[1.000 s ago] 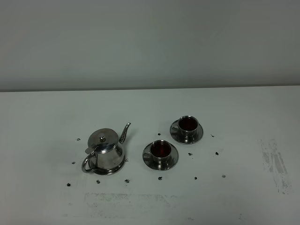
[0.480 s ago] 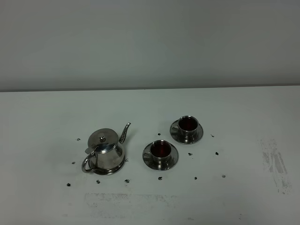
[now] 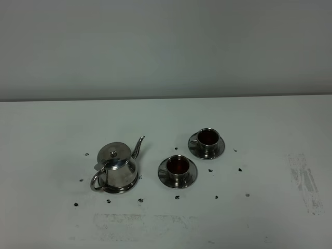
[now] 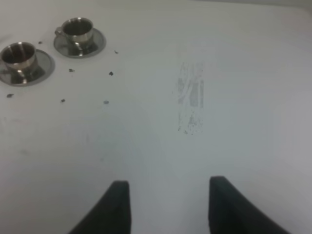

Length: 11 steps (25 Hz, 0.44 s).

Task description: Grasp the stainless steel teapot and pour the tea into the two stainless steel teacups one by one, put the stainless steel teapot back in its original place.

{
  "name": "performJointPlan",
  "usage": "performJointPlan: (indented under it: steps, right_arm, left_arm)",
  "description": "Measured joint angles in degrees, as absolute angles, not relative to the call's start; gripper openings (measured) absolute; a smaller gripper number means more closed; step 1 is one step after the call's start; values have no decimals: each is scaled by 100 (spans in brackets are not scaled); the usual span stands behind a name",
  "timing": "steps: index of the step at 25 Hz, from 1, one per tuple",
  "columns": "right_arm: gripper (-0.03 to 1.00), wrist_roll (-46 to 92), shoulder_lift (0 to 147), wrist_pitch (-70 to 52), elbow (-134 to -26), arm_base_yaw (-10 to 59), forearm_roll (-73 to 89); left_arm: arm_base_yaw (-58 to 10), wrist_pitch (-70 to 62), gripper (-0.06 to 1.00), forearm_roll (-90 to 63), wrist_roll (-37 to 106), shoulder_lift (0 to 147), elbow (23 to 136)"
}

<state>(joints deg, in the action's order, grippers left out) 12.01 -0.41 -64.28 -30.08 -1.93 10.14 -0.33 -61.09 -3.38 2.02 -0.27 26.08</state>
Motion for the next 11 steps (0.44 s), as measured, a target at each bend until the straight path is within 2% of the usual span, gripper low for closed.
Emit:
performJointPlan:
  steps: [11]
  right_arm:
    - [36,1201,-41,-6428,-3008,-193,1014]
  left_arm:
    - [-33,-6109,41,-338,207,-27,2608]
